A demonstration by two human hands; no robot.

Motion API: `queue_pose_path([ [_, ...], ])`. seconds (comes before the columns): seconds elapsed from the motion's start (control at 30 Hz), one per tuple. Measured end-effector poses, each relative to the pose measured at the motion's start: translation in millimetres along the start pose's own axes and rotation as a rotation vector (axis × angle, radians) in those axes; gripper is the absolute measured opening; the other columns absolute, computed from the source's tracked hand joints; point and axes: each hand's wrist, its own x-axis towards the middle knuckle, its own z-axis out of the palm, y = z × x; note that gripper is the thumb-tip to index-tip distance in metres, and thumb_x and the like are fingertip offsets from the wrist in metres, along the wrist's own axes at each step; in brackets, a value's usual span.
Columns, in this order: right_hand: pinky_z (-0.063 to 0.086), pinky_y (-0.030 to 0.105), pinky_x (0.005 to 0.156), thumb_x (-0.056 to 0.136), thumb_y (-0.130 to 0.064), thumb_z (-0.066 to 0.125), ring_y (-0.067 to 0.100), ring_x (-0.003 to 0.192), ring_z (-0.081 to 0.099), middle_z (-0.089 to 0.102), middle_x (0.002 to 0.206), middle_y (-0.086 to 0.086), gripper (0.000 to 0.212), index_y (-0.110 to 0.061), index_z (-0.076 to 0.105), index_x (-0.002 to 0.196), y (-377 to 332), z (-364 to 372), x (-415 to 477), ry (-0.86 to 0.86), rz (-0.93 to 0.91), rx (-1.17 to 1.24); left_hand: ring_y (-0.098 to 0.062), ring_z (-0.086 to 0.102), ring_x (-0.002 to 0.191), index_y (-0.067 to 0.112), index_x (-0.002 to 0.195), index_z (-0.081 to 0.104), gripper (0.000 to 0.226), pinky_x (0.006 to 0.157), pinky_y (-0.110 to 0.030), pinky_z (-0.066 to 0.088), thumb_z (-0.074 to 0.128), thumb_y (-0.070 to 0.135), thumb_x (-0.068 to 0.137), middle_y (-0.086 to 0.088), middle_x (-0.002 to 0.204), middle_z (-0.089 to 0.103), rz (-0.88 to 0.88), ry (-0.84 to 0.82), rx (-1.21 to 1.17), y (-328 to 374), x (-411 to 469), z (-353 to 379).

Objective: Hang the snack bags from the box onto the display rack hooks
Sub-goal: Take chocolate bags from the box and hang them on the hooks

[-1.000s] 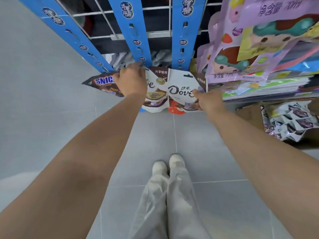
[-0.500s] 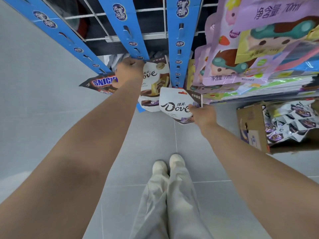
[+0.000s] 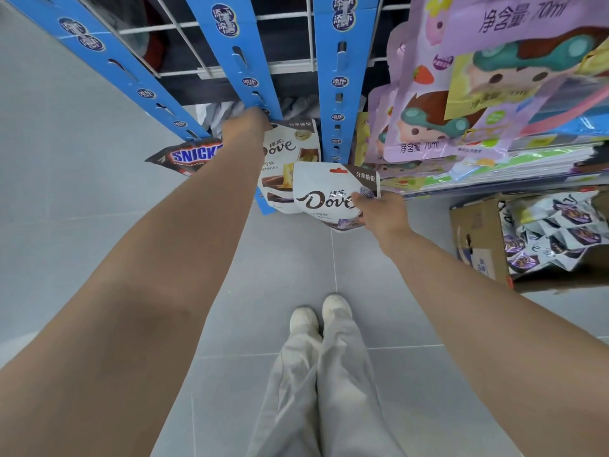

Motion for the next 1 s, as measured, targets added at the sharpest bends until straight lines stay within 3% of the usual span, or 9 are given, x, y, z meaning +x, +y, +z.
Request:
queue_pose_path([
  [0.1,0.045,0.034,0.073,0.084,-0.019,0.064,0.024,0.082,0.06,0.063,0.087,0.005,0.013,-0.012,0.067,0.094,-2,0,-4,-0.003,-0.01,-0.005,-0.013,0.056,0.073,0.016,0.108,0.052,0.024,0.06,-0.022,0.043,0.048,0.025,0.086,0.0,0.083,0.059,0.051,0.005,0.134,-3,2,-3],
  [0.23,0.043,0.029,0.065,0.085,-0.02,0.064,0.023,0.077,0.056,0.061,0.083,0.007,0.011,-0.017,0.06,0.075,-5,0,-9,-0.017,-0.021,-0.007,-0.025,0.057,0.107,0.023,0.111,0.054,0.056,0.093,-0.042,0.048,0.054,0.041,0.057,-0.007,0.111,0.063,0.081,0.052,0.181,-20,20,-8],
  [0.37,0.038,0.018,0.052,0.085,-0.019,0.065,0.015,0.068,0.056,0.062,0.086,0.006,0.007,-0.016,0.061,0.08,-10,2,-17,-0.046,-0.029,0.025,-0.026,0.056,0.107,0.024,0.091,0.056,0.032,0.096,-0.049,0.044,0.05,0.041,0.064,-0.003,0.107,0.063,0.261,0.136,0.242,-26,-10,-24],
  [0.47,0.039,0.02,0.055,0.084,-0.019,0.066,0.013,0.063,0.054,0.061,0.083,0.007,0.02,-0.022,0.057,0.066,-14,7,-25,-0.079,-0.037,0.018,-0.02,0.059,0.101,0.021,0.104,0.06,0.028,0.097,-0.043,0.046,0.062,0.025,0.076,0.003,0.108,0.063,0.453,-0.056,0.301,-42,-30,-32],
  [0.6,0.041,0.025,0.06,0.085,-0.02,0.067,0.011,0.06,0.053,0.06,0.077,0.006,0.026,-0.024,0.054,0.062,-24,20,-35,-0.139,-0.057,-0.005,-0.014,0.05,0.12,0.023,0.121,0.06,0.037,0.115,-0.036,0.017,0.063,0.02,0.085,0.006,0.124,0.061,0.807,-0.188,0.731,-57,-44,-38],
  [0.7,0.044,0.022,0.055,0.085,-0.02,0.066,0.009,0.054,0.053,0.056,0.062,-0.001,0.027,-0.023,0.054,0.061,-36,28,-39,-0.176,-0.071,0.002,-0.016,0.058,0.108,0.02,0.106,0.069,0.021,0.114,-0.041,0.022,0.058,0.017,0.087,0.006,0.108,0.069,0.877,-0.128,0.744,-54,-45,-42],
  [0.77,0.042,0.018,0.042,0.086,-0.022,0.065,0.008,0.045,0.051,0.053,0.057,0.0,0.028,-0.021,0.054,0.061,-44,33,-42,-0.2,-0.089,-0.017,-0.02,0.061,0.1,0.016,0.097,0.07,0.016,0.107,-0.045,0.034,0.059,0.014,0.085,0.005,0.093,0.069,0.808,-0.107,0.639,-49,-44,-48],
  [0.9,0.031,0.011,0.031,0.086,-0.021,0.065,0.0,0.026,0.044,0.051,0.041,-0.005,0.032,-0.016,0.052,0.058,-60,39,-48,-0.207,-0.147,0.002,-0.019,0.058,0.096,0.022,0.09,0.063,0.007,0.104,-0.043,0.037,0.06,0.02,0.084,0.01,0.085,0.057,0.698,-0.089,0.597,-37,-36,-57],
  [1.0,0.03,0.01,0.029,0.089,-0.018,0.062,0.001,0.022,0.042,0.053,0.052,0.001,0.027,-0.014,0.054,0.063,-72,40,-53,-0.215,-0.168,0.051,-0.013,0.052,0.083,0.024,0.079,0.055,0.009,0.101,-0.042,0.039,0.061,0.025,0.085,0.012,0.082,0.056,0.748,0.004,0.564,-35,-28,-60],
])
